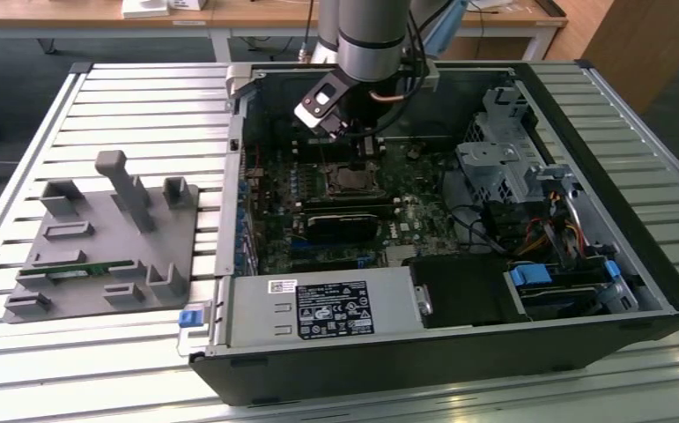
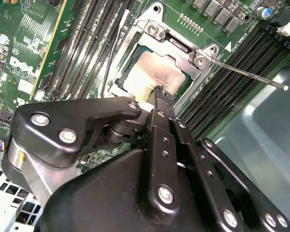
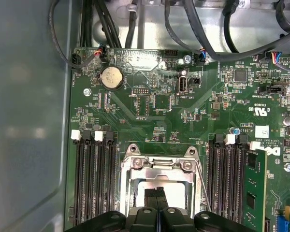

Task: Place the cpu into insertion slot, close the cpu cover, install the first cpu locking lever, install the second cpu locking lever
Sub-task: 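Install the first cpu locking lever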

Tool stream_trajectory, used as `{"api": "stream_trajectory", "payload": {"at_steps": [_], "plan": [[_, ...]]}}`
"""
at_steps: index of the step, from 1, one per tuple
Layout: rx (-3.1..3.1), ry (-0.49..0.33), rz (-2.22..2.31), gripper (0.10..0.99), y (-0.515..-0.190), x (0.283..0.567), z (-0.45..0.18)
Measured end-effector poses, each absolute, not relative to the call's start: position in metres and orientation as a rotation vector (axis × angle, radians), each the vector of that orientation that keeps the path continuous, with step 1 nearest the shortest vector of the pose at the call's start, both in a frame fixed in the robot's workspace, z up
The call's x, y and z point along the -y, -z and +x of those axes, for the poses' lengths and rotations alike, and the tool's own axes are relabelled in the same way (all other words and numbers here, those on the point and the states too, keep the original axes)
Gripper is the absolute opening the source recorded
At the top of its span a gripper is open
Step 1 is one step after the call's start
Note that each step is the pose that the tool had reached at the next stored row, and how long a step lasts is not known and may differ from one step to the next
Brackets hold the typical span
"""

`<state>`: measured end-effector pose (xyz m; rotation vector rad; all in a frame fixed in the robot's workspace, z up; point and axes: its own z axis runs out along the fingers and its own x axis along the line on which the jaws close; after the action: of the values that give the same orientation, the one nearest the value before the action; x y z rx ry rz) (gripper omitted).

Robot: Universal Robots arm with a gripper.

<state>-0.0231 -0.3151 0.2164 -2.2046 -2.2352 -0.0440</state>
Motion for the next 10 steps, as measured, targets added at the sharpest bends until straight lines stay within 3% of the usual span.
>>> {"api": "stream_trajectory", "payload": {"at_steps": [10], "plan": [[2.235,0.044,-2.205,0.106,-0.2191,0.3151,-0.0231]]}}
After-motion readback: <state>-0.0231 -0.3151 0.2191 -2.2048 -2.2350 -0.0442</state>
